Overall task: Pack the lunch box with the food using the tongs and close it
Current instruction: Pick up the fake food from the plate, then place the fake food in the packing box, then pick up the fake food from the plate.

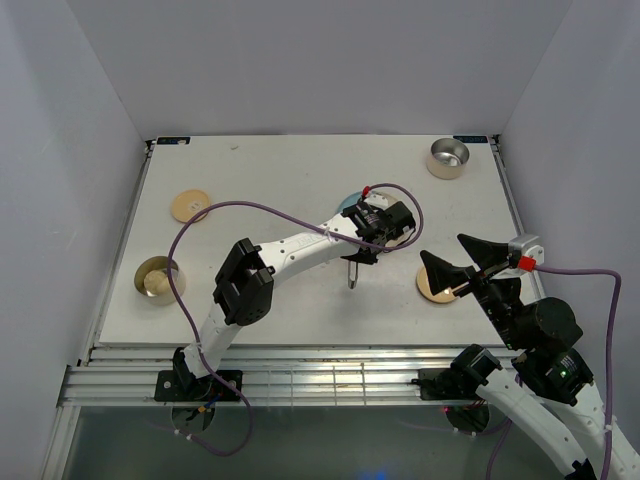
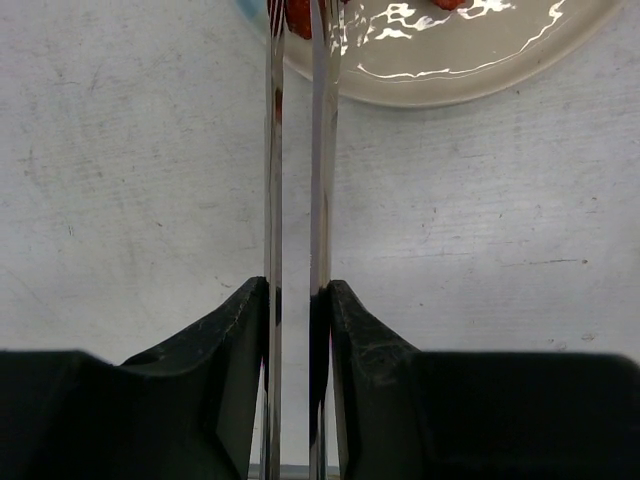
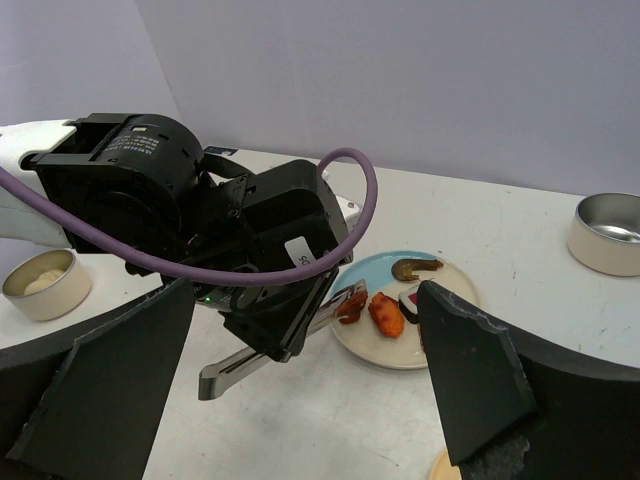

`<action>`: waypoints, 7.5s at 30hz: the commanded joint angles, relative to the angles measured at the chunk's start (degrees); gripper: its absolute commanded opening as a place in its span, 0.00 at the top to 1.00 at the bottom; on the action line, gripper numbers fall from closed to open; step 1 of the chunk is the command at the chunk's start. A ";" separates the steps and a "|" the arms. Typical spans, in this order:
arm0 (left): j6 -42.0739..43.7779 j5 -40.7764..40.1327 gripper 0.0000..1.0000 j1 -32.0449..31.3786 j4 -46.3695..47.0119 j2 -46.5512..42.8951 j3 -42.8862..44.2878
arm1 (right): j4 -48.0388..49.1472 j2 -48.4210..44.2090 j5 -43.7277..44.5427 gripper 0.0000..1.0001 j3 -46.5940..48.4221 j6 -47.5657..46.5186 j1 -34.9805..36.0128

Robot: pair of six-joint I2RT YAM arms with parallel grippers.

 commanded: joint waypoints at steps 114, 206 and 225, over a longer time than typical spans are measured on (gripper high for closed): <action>-8.85 -5.84 0.69 48.25 -10.52 -64.98 -55.72 | 1.66 0.60 5.98 0.04 1.01 -0.50 1.33; 37.11 25.81 0.41 18.81 45.21 -19.10 -24.69 | 1.13 2.53 -6.50 0.03 -1.46 1.70 1.33; 39.05 29.41 0.44 19.43 45.30 -14.10 -24.34 | 1.13 0.95 -6.68 0.03 -1.90 1.61 1.33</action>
